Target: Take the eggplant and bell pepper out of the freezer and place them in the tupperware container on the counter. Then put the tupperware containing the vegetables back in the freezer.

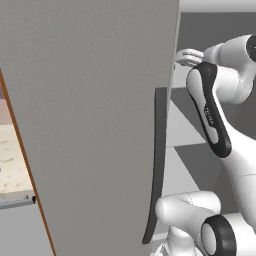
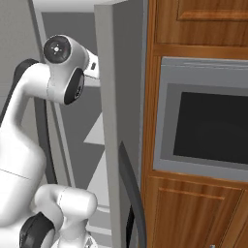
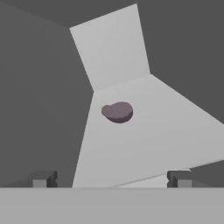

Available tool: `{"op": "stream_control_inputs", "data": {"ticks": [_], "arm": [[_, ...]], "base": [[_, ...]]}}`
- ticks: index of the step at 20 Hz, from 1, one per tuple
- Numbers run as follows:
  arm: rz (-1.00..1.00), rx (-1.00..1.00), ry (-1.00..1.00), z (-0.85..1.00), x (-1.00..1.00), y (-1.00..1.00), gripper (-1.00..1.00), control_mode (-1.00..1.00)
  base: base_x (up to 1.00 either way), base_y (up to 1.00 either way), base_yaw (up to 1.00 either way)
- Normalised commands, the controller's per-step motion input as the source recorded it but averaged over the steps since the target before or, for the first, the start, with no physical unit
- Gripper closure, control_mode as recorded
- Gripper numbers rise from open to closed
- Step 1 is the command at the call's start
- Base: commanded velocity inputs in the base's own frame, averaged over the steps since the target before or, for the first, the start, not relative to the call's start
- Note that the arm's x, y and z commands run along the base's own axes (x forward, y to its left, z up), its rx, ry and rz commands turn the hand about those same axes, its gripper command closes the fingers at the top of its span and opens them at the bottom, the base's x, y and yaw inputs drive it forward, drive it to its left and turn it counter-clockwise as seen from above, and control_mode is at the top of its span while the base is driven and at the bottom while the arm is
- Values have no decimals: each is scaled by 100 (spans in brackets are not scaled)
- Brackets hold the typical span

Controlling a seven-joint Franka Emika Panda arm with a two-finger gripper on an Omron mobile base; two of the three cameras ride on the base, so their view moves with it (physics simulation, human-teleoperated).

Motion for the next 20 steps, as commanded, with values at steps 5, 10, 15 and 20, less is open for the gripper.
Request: {"op": "stream_control_inputs", "data": {"ticks": [5, 10, 15, 20], "arm": [[0, 0, 4, -1, 38, -3, -100, -100], [0, 0, 5, -13, 24, 0, -100, -100], [0, 2, 4, -14, 23, 0, -100, -100], [0, 3, 0, -12, 32, 0, -100, -100]], "base": [[0, 0, 0], [0, 0, 0], [0, 0, 0], [0, 0, 0]]}}
